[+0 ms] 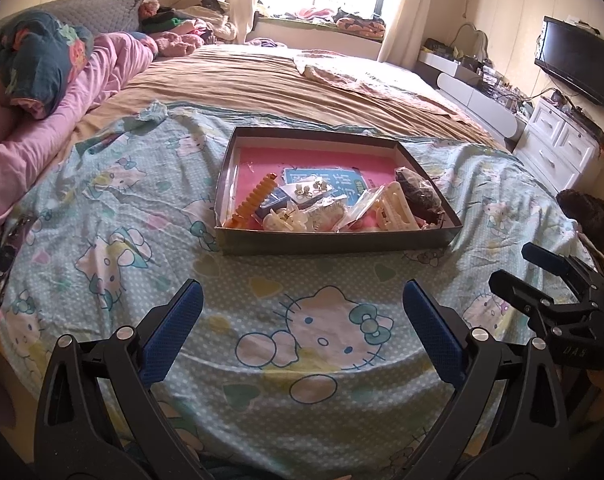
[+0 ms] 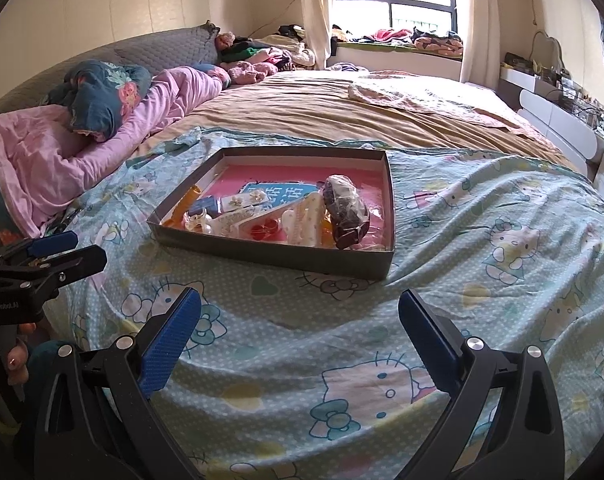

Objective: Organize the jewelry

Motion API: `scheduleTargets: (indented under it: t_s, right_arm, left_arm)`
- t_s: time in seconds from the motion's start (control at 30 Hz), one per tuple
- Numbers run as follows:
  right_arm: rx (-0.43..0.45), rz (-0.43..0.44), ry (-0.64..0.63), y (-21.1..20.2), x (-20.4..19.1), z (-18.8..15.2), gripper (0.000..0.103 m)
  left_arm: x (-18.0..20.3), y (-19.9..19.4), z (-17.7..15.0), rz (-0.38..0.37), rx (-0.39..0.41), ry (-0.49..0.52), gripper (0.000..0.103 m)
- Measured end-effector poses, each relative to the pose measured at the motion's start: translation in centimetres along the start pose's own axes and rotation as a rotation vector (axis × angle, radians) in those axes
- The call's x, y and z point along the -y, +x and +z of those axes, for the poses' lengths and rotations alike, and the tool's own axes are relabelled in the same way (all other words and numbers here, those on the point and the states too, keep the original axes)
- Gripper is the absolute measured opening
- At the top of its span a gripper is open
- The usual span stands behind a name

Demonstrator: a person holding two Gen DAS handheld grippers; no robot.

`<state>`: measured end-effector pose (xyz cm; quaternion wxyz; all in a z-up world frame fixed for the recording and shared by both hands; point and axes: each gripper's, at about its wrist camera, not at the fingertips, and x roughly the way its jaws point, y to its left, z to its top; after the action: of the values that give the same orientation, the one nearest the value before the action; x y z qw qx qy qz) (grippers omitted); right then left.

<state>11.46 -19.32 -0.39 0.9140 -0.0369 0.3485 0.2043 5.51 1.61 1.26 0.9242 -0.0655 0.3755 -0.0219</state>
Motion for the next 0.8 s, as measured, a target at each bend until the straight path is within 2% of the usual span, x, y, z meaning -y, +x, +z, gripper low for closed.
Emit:
scheduleTargets:
  t_s: [0.8]
  right_arm:
    - [-0.006, -0.005, 0.002, 0.00, 0.46, 0.02, 0.098]
  left_arm:
    - [-0.02, -0.28, -0.07, 0.011, 0.003, 0.002, 0.094]
